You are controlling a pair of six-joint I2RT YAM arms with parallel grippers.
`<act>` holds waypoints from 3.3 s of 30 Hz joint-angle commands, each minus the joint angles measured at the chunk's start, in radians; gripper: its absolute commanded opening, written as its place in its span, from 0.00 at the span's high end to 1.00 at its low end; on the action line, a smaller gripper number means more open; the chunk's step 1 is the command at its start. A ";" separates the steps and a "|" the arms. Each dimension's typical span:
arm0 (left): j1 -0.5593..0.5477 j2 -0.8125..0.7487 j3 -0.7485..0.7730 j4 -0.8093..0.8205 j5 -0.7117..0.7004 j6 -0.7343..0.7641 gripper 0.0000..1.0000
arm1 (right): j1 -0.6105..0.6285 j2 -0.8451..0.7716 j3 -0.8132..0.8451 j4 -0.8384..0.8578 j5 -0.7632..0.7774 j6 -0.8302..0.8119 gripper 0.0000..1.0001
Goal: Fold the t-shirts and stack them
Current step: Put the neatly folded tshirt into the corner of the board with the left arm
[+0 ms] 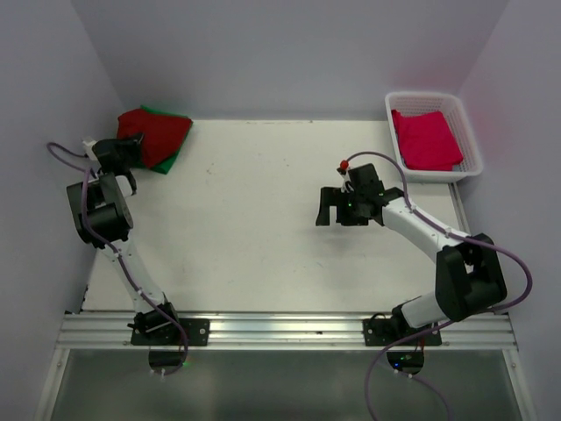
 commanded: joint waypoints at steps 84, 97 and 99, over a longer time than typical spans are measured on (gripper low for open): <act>-0.298 -0.716 -0.119 -0.415 0.325 0.678 0.00 | 0.004 -0.351 0.079 -0.049 0.111 -0.040 0.01; -0.633 -1.277 -0.356 -0.947 0.280 0.943 0.00 | 0.004 -0.570 0.163 -0.147 0.140 -0.088 0.01; -0.650 -1.328 -0.373 -0.972 0.286 0.941 0.00 | 0.005 -0.576 0.169 -0.159 0.128 -0.093 0.01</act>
